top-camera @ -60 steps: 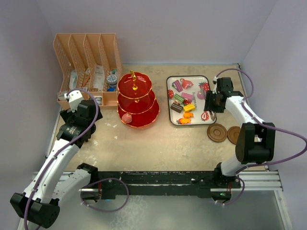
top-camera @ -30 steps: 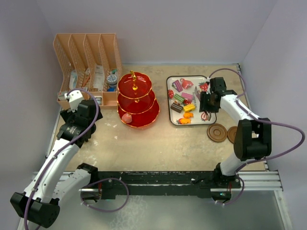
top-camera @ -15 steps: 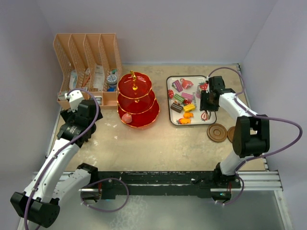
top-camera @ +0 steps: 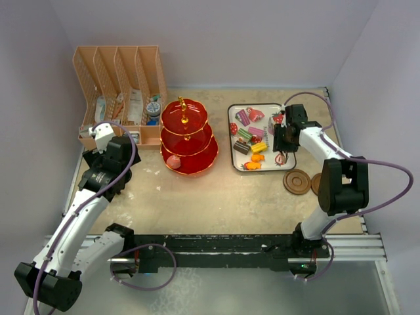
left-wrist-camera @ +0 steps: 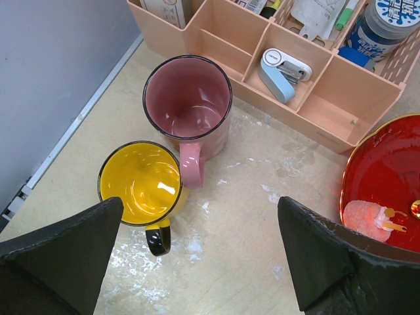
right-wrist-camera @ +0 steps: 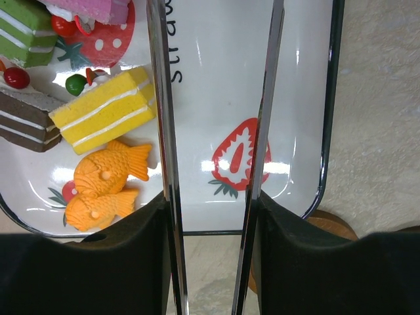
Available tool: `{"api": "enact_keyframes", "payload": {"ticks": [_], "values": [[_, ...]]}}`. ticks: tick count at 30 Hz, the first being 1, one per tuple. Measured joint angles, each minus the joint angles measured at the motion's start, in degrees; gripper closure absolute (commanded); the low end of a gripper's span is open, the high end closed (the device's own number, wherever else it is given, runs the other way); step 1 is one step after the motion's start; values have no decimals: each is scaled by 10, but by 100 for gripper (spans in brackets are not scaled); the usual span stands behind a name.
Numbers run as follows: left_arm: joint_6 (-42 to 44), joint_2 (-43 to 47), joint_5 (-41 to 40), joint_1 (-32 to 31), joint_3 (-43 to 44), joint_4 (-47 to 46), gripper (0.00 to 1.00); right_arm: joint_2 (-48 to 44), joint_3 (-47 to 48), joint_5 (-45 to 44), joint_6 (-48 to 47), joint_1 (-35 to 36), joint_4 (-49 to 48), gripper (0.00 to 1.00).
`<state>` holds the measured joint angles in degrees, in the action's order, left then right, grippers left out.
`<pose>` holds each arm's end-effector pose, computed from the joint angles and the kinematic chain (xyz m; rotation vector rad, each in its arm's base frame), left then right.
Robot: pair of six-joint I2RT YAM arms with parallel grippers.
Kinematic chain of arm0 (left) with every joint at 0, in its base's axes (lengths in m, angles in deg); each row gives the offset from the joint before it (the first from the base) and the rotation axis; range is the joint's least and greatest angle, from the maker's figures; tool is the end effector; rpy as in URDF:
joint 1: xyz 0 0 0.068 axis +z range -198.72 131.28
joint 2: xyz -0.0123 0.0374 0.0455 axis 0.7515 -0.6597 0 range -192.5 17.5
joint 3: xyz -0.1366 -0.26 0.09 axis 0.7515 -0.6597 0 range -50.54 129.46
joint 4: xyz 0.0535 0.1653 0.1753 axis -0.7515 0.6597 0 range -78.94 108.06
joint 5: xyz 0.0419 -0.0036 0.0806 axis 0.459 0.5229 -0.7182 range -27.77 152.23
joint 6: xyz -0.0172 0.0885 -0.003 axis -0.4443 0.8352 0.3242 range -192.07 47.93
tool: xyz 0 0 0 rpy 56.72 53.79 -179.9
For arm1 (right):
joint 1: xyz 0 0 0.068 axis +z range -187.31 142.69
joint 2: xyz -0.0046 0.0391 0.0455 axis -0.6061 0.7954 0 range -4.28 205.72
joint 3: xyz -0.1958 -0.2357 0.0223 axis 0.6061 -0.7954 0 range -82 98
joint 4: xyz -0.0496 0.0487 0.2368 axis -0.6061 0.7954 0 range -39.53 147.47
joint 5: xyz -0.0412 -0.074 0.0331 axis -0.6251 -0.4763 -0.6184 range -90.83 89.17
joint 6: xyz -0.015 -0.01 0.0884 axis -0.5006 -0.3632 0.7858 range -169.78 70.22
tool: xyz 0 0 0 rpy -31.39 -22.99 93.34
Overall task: Serve the afternoon tea
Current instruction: Pick up the desert from the tray.
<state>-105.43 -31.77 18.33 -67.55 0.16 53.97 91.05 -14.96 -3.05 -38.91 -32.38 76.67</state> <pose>0.1612 0.0041 0.3185 -0.6291 1.9885 0.3360 0.3669 0.0285 0.2301 0.1463 2.5176 0.0626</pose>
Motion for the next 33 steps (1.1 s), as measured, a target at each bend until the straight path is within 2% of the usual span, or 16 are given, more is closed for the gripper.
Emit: {"api": "enact_keyframes", "payload": {"ticks": [13,23,27,33], "values": [[0,0,0,0,0,0,1,10,0,2,-1,0,0,53],[0,-1,0,0,0,0,1,17,0,-1,0,0,0,70],[0,-1,0,0,0,0,1,-19,-6,0,3,0,0,72],[0,-1,0,0,0,0,1,-126,-20,21,17,1,0,72]]}}
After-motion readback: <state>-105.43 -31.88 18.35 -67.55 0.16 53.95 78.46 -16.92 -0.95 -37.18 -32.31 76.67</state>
